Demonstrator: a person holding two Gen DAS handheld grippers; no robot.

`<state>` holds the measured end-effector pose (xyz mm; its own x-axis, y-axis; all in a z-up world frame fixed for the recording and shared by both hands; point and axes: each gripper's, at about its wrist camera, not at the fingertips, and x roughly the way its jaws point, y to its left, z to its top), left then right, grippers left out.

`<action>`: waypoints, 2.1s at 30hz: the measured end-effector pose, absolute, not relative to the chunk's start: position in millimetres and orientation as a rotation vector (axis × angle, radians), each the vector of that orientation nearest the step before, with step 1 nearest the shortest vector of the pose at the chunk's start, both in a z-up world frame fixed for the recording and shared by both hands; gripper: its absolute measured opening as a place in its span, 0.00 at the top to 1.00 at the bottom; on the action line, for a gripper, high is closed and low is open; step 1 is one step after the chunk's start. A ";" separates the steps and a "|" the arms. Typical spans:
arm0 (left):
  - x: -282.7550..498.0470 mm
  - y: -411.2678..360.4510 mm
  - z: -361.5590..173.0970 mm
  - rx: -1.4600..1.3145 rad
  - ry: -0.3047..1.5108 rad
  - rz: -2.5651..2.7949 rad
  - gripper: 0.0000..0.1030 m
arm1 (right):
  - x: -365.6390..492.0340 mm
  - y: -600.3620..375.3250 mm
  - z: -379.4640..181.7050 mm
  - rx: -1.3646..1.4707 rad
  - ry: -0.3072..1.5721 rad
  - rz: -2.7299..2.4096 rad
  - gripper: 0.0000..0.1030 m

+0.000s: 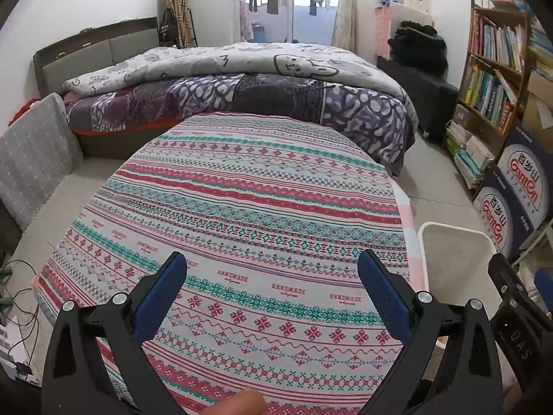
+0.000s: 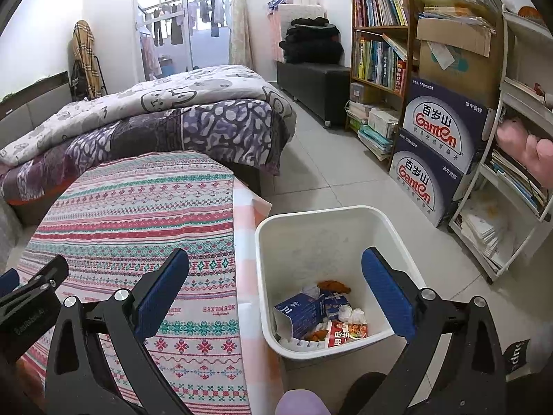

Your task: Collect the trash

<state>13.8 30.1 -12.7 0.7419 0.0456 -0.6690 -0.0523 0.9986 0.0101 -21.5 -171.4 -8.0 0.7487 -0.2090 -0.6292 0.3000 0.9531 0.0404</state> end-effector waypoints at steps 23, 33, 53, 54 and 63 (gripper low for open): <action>11.7 26.9 -11.7 -0.019 0.722 0.068 0.07 | -23.3 -171.2 -4.5 0.170 0.662 -0.275 0.07; 11.9 27.4 -11.7 -0.021 0.724 0.067 0.07 | -22.5 -170.7 -5.4 0.171 0.666 -0.274 0.07; 11.5 28.3 -13.8 -0.024 0.725 0.076 0.07 | -21.9 -170.0 -8.6 0.171 0.679 -0.271 0.07; 11.5 28.5 -14.0 -0.024 0.724 0.077 0.07 | -21.9 -169.9 -8.6 0.171 0.679 -0.271 0.07; 10.8 28.2 -14.5 -0.021 0.719 0.078 0.07 | -21.3 -169.9 -11.5 0.172 0.688 -0.267 0.07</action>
<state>10.8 28.2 -14.5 0.7496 0.0642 -0.6587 -0.0786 0.9969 0.0077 -21.3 -169.9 -11.5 0.7402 -0.1857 -0.6463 0.2984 0.9520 0.0682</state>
